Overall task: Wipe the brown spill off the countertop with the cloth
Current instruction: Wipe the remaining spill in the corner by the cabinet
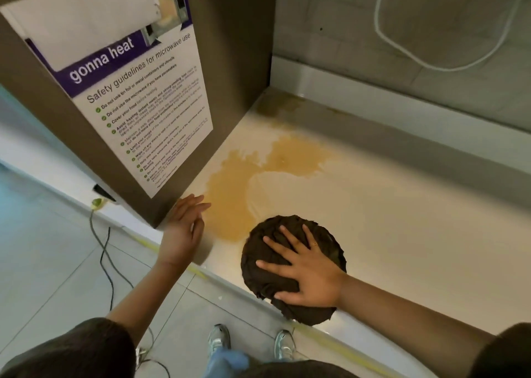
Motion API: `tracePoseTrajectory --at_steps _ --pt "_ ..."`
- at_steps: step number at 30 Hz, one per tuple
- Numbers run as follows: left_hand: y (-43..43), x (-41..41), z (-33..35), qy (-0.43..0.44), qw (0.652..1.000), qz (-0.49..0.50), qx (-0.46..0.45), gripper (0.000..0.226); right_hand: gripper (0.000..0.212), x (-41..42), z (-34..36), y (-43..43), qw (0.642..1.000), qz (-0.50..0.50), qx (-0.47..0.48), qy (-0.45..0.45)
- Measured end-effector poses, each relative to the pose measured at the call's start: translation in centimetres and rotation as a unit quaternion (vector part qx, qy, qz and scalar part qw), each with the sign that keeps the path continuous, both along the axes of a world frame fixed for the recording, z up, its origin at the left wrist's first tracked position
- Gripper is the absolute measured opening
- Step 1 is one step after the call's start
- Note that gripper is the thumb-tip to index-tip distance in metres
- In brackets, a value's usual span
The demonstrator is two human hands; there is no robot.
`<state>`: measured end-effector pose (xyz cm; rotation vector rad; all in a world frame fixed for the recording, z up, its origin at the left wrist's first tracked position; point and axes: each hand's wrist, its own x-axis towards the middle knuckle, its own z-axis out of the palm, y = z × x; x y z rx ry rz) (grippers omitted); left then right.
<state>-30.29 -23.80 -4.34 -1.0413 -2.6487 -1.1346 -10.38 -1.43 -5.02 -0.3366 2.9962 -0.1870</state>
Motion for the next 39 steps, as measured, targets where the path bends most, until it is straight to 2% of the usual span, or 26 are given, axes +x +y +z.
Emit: tracePoseTrajectory --at_steps 12,23,25,27,29,35,39 --pt "-1.5 -1.0 1.2 -0.057 0.994 -0.051 0.08 0.038 0.064 -8.6 0.2 -8.2 0.987 -0.156 -0.028 -0.002" --pt "-2.6 0.1 2.3 -0.069 0.993 -0.04 0.086 0.032 0.068 -16.0 0.7 -10.5 0.941 -0.335 -0.038 -0.014" --pt "-2.2 0.3 2.5 -0.086 0.993 -0.014 0.08 0.03 0.071 -15.9 1.0 -10.3 0.944 -0.322 -0.077 -0.013" --pt "-1.1 0.6 2.8 -0.103 0.992 0.015 0.073 0.029 0.071 -15.1 1.8 -9.2 0.935 -0.311 -0.172 0.015" --pt "0.4 1.2 3.1 -0.111 0.992 0.034 0.047 0.028 0.066 -13.6 2.3 -7.0 0.924 -0.31 -0.218 0.055" --pt "6.5 4.5 2.9 -0.163 0.979 0.086 -0.092 0.052 0.054 -6.6 1.1 1.6 0.923 -0.359 -0.105 0.087" --pt "9.6 5.7 2.0 -0.152 0.96 0.148 -0.184 0.069 0.053 -3.5 0.3 5.9 0.918 -0.387 -0.064 0.059"
